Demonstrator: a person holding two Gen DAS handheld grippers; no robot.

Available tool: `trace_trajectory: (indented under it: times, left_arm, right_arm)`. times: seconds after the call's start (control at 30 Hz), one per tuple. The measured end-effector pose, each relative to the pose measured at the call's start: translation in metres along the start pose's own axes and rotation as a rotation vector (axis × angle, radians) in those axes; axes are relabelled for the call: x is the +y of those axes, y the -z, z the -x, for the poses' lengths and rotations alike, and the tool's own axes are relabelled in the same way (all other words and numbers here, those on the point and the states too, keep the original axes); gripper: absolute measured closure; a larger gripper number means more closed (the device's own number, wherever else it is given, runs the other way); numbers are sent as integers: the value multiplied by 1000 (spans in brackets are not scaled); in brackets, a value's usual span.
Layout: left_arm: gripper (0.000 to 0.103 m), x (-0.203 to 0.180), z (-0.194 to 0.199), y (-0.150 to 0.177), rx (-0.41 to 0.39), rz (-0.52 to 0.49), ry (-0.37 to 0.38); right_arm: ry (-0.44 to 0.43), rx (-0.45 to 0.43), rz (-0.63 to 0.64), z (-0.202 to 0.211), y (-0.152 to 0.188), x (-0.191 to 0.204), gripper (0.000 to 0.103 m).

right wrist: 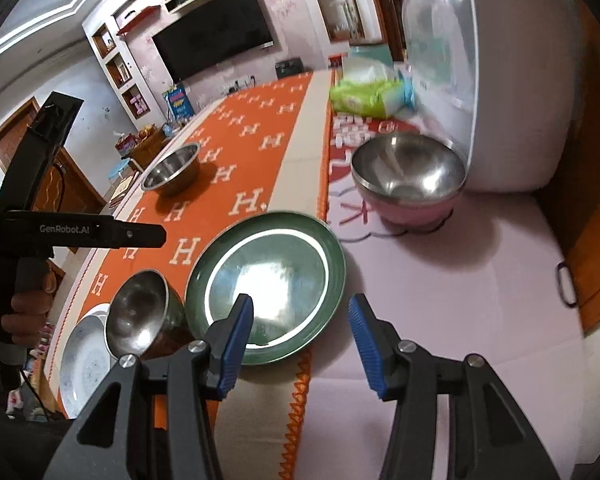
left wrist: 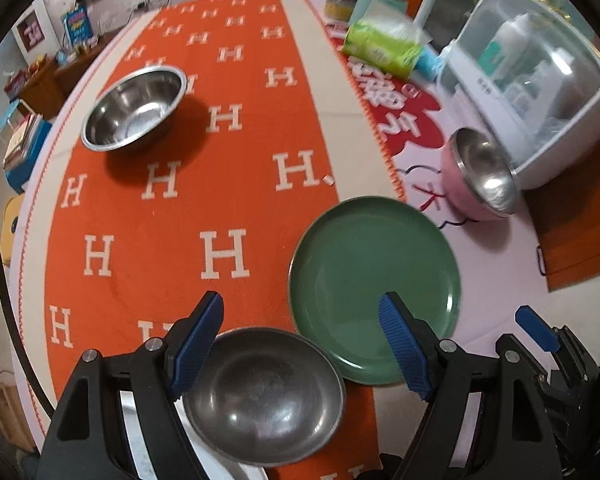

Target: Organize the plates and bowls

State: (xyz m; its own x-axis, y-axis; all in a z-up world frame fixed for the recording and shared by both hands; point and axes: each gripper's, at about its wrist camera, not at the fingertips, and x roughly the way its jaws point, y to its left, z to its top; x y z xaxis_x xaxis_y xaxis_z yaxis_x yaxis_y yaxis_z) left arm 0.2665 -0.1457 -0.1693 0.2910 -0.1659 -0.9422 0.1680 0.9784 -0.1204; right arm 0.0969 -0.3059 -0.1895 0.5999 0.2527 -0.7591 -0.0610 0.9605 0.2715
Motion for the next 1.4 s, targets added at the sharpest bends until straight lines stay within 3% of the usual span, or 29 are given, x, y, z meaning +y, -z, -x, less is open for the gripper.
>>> trace_trajectory:
  times: [0.33,0.67,0.9,1.0,1.4]
  left_arm:
    - [25,13,-55,-19,108,82,23]
    - [36,14,-86,-25,176,108,62]
    - [50,1,-102,-29,208,103,71]
    - [56,1,-107,-28,218,104,69]
    - [73,4,-108,-23,209,122,58]
  right_arm:
    - [-56,143,-37,-46,2,-15,53]
    - [-77,176,-114,-68,5,-34,54]
    - [-106,178,-131,-73,4,-39,80]
    - [-114,176,-133,-75,3,-40,85]
    - [-133,184,-159,-80,3,-44,91]
